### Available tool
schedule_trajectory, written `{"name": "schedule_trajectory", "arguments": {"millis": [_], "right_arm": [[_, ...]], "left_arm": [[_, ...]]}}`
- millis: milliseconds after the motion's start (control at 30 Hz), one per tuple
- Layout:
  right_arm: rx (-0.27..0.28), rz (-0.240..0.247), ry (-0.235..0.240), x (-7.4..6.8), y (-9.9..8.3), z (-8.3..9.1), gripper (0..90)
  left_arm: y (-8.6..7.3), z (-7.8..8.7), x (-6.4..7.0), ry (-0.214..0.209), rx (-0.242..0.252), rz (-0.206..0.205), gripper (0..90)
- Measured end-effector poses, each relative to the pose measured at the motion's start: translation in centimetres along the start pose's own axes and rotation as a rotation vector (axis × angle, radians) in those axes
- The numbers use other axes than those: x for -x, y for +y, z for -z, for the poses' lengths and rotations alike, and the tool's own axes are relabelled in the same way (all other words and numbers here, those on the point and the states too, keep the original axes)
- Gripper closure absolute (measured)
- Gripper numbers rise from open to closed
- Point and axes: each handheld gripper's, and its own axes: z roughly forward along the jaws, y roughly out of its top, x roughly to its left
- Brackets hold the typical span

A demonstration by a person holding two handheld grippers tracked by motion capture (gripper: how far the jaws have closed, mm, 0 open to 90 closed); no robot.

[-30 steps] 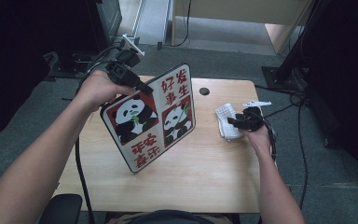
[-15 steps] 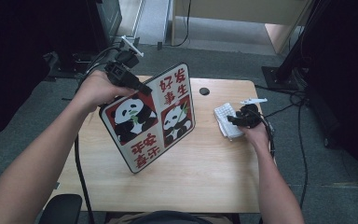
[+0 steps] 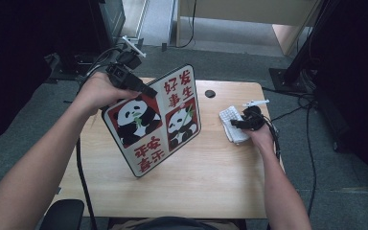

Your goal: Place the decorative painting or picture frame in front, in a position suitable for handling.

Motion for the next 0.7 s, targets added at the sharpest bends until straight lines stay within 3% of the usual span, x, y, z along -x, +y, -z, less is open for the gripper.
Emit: {"name": "schedule_trajectory", "arguments": {"millis": [33, 233, 700], "right_arm": [[-0.01, -0.004, 0.014, 0.1, -0.1, -0.1, 61.2], [-0.043, -0.052, 0.047, 0.2, -0.3, -0.3, 75.3], [-0.023, -0.06, 0.053, -0.3, 0.8, 1.4, 79.1]], "left_arm": [[-0.1, 0.0, 0.0, 0.004, 0.003, 0.003, 56.8], [-0.3, 0.3, -0.1, 0.002, 0.003, -0.007, 54.6], [-1.3, 1.1, -0.4, 0.017, 0.039, -0.027, 50.0]]}}
